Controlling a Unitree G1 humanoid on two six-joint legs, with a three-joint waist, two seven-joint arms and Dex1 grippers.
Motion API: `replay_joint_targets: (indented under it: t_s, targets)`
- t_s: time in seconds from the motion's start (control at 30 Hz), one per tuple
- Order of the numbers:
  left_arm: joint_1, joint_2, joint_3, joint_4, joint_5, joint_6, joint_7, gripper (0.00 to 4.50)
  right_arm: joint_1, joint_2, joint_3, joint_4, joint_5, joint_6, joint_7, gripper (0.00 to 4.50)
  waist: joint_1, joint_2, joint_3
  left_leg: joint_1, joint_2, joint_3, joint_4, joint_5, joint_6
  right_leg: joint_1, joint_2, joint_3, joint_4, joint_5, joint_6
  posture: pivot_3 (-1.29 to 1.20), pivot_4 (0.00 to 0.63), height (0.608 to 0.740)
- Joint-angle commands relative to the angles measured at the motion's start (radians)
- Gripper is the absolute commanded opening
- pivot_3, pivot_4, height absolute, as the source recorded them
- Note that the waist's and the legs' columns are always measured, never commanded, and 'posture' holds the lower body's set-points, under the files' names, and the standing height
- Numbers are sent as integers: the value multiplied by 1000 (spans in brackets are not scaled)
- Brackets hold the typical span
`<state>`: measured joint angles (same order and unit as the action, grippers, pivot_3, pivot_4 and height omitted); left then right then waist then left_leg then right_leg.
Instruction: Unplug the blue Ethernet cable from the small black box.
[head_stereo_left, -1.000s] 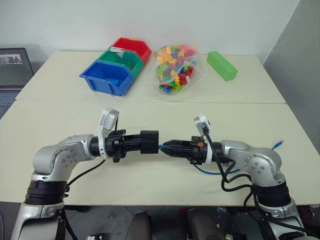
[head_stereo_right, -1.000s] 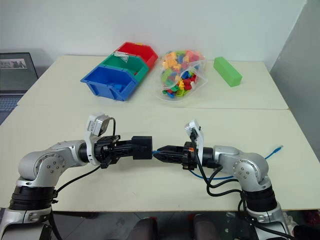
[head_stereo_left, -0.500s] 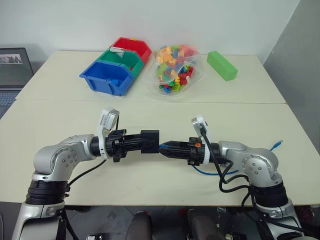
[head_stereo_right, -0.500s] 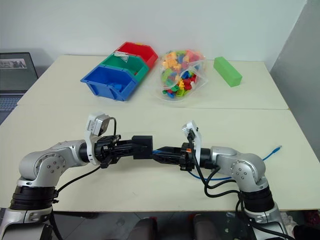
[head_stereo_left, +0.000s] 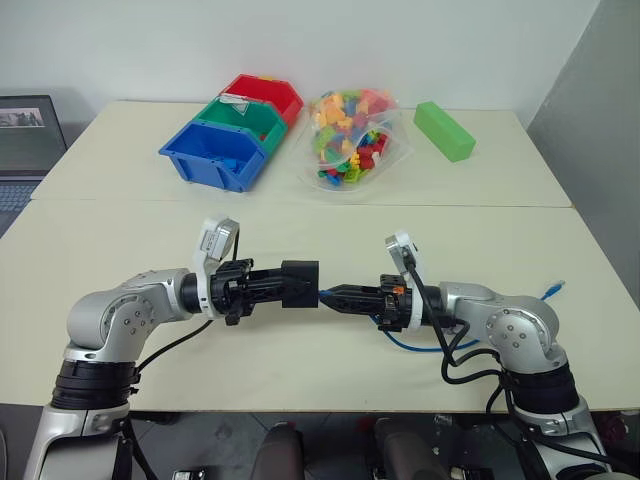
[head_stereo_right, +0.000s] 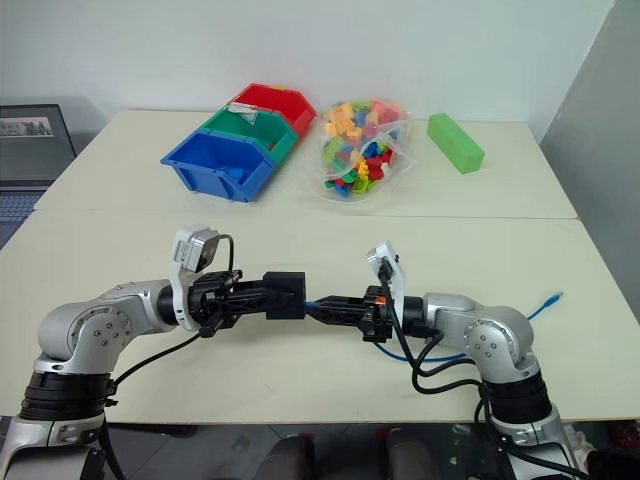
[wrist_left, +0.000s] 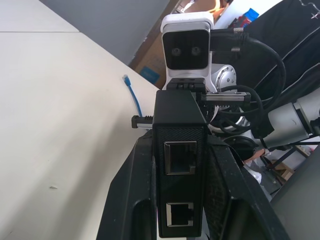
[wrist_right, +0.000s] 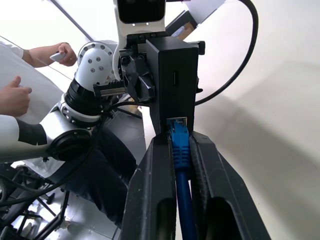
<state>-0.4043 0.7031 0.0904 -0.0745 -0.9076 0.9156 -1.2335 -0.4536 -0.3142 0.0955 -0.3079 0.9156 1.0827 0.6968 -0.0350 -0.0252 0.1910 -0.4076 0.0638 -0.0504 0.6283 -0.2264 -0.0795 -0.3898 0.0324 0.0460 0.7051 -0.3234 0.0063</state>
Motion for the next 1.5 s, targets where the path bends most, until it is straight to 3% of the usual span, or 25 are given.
replay_joint_targets:
  t_s: [0.03,0.77,0.87,1.03,1.17,1.23,1.3,1.5]
  targets:
    - [-7,3,23,-34,-19,1,5,793,-17,-2,-10,-25,41,7,22,92,0,0,0,0,0,0,0,0,0,0,0,0,0,0,0,0,150,740]
    - [14,71,67,4,23,-19,-2,793,42,-133,-113,-23,81,49,19,45,1,0,0,-1,0,0,0,0,0,0,0,0,-2,0,0,0,150,740]
    - [16,66,75,3,20,-20,11,793,38,-135,-111,33,-51,-78,-23,44,1,0,0,-1,0,0,0,0,0,0,0,0,-3,0,0,0,150,740]
    - [30,42,90,-12,23,-34,63,793,-40,-145,-22,353,-500,-534,-183,44,0,0,0,-1,0,1,0,0,0,0,0,0,-5,0,1,0,150,740]
    - [37,26,98,-25,21,-35,104,793,-117,-133,-8,603,-690,-755,-283,44,0,0,0,-2,0,2,0,0,0,0,0,1,-6,1,1,0,150,740]
    - [41,22,101,-31,25,-44,119,793,-135,-123,-13,656,-720,-793,-287,747,1,0,0,-3,0,2,0,0,0,0,0,1,-6,1,1,0,150,740]
    - [44,17,105,-37,33,-58,135,793,-136,-116,-23,655,-717,-800,-263,1030,2,0,0,-3,0,2,0,0,0,0,0,1,-6,3,-4,0,150,740]
    - [41,-40,111,-22,129,-199,246,793,-88,-168,-15,475,-705,-794,-137,2508,4,1,1,-5,0,2,0,0,0,-1,-1,0,-7,4,-5,0,150,740]
